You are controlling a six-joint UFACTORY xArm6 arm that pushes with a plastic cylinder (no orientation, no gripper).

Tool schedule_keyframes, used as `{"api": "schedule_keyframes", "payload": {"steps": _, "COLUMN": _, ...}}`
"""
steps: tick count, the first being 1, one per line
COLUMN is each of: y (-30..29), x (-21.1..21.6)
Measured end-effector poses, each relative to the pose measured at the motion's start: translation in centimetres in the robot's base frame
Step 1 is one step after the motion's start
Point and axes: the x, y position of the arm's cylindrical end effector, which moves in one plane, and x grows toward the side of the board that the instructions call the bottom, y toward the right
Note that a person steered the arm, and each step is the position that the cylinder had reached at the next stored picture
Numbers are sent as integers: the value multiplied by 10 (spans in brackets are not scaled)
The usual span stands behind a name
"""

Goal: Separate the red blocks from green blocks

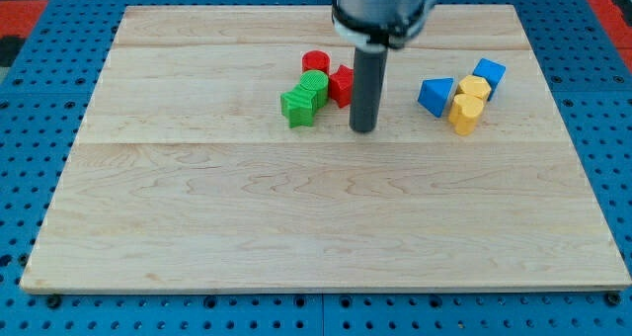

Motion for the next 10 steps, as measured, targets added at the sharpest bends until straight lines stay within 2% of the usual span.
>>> {"api": "schedule_keyframes", "payload": {"steps": 1, "y": -3, "x": -39}}
{"api": "schedule_keyframes", "payload": {"steps": 2, "y": -24, "x": -47}}
{"api": "schedule_keyframes", "payload": {"steps": 3, "y": -52, "x": -76}}
{"api": "schedule_keyframes", "payload": {"steps": 4, "y": -15, "x": -98}}
{"api": "schedule_keyframes", "payload": {"steps": 5, "y": -47, "x": -130}}
{"api": "schedule_keyframes", "payload": {"steps": 6, "y": -55, "x": -104}}
{"api": "schedule_keyframes", "payload": {"steps": 7, "y": -62, "x": -96}}
{"api": "schedule_keyframes", "payload": {"steps": 8, "y": -95, "x": -68}}
{"api": "schedule_keyframes", "payload": {"steps": 10, "y": -112, "x": -100}}
